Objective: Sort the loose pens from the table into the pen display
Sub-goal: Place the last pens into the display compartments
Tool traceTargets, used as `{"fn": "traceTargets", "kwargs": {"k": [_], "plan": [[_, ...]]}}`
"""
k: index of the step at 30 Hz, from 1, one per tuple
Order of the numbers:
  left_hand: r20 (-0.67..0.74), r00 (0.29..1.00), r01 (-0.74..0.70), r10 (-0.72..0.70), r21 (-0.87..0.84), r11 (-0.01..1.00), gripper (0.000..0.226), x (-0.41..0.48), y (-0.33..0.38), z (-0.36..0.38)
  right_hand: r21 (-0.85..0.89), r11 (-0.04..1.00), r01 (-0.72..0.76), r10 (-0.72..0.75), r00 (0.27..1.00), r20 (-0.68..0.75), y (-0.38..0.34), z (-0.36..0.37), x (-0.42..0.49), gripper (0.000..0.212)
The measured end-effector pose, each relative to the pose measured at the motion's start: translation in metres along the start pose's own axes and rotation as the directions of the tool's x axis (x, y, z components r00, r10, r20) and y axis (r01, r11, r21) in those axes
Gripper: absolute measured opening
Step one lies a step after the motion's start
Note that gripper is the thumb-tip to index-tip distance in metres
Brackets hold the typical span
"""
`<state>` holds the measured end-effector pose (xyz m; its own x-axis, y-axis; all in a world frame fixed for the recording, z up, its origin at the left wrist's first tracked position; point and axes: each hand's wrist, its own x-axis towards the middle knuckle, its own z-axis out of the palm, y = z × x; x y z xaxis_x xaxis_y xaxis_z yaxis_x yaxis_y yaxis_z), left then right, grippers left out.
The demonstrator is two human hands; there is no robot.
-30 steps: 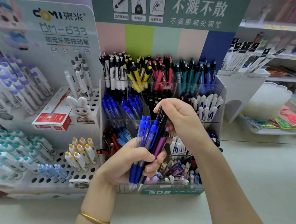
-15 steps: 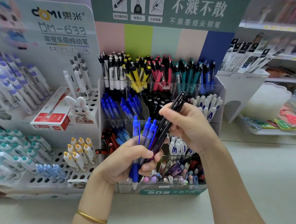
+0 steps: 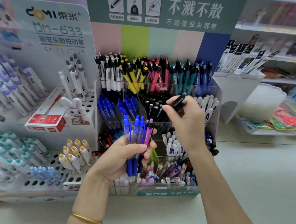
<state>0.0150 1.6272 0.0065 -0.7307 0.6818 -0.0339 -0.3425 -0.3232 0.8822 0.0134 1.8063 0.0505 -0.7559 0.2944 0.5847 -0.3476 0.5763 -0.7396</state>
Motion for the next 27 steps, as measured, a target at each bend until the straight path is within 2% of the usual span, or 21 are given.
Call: {"fn": "traceTargets", "kwargs": {"k": [3,5,7,9,12,16,18,19,21,23,24,25,27], "plan": [[0.008,1.0,-0.003,0.003,-0.007,1.0,0.045,-0.001,0.001,-0.001,-0.221,0.975,0.03,-0.027,0.999,0.018,0.001,0.012,-0.004,0.036],[0.013,1.0,0.001,-0.001,0.015,1.0,0.038,-0.001,0.002,-0.001,-0.278,0.953,0.124,-0.141,0.989,-0.042,-0.003,0.016,-0.007,0.06],[0.021,1.0,0.001,-0.001,0.024,1.0,0.032,-0.002,0.003,-0.001,-0.287,0.93,0.229,-0.265,0.96,-0.09,-0.002,0.018,-0.009,0.074],[0.021,1.0,-0.001,0.001,0.006,1.0,0.033,-0.002,0.003,-0.001,-0.37,0.878,0.303,-0.356,0.931,-0.085,0.003,0.022,-0.008,0.066],[0.006,1.0,0.001,-0.001,-0.001,1.0,0.038,-0.003,0.003,-0.001,-0.484,0.819,0.308,-0.372,0.927,-0.04,0.014,0.029,-0.01,0.042],[0.014,1.0,0.026,-0.027,0.05,0.998,0.033,-0.003,0.005,0.001,-0.546,0.792,0.273,-0.31,0.95,0.026,0.02,0.029,-0.015,0.044],[0.012,0.999,0.036,-0.037,0.033,0.999,0.032,-0.003,0.005,0.003,-0.474,0.831,0.291,-0.303,0.951,0.053,0.021,0.023,-0.018,0.045],[0.015,0.999,0.043,-0.043,0.033,0.999,0.031,-0.002,0.005,0.004,-0.383,0.879,0.284,-0.284,0.957,0.058,0.019,0.019,-0.02,0.046],[0.042,0.997,0.055,-0.058,0.067,0.996,0.03,-0.001,0.006,0.006,-0.167,0.962,0.214,-0.22,0.975,-0.016,0.013,0.01,-0.024,0.042],[0.064,0.996,0.051,-0.057,0.09,0.995,0.027,0.002,0.007,0.01,0.012,0.996,0.091,-0.09,0.991,-0.102,0.005,-0.001,-0.029,0.027],[0.069,0.996,0.044,-0.05,0.089,0.995,0.026,0.003,0.007,0.013,0.1,0.995,0.002,0.004,0.998,-0.067,0.0,-0.007,-0.03,0.021],[0.076,0.996,0.034,-0.041,0.094,0.995,0.025,0.004,0.008,0.017,0.176,0.978,-0.111,0.106,0.994,0.037,-0.006,-0.012,-0.031,0.017],[0.091,0.995,0.017,-0.028,0.114,0.993,0.023,0.007,0.008,0.025,0.233,0.904,-0.358,0.277,0.907,0.319,-0.013,-0.019,-0.03,0.01]]}}
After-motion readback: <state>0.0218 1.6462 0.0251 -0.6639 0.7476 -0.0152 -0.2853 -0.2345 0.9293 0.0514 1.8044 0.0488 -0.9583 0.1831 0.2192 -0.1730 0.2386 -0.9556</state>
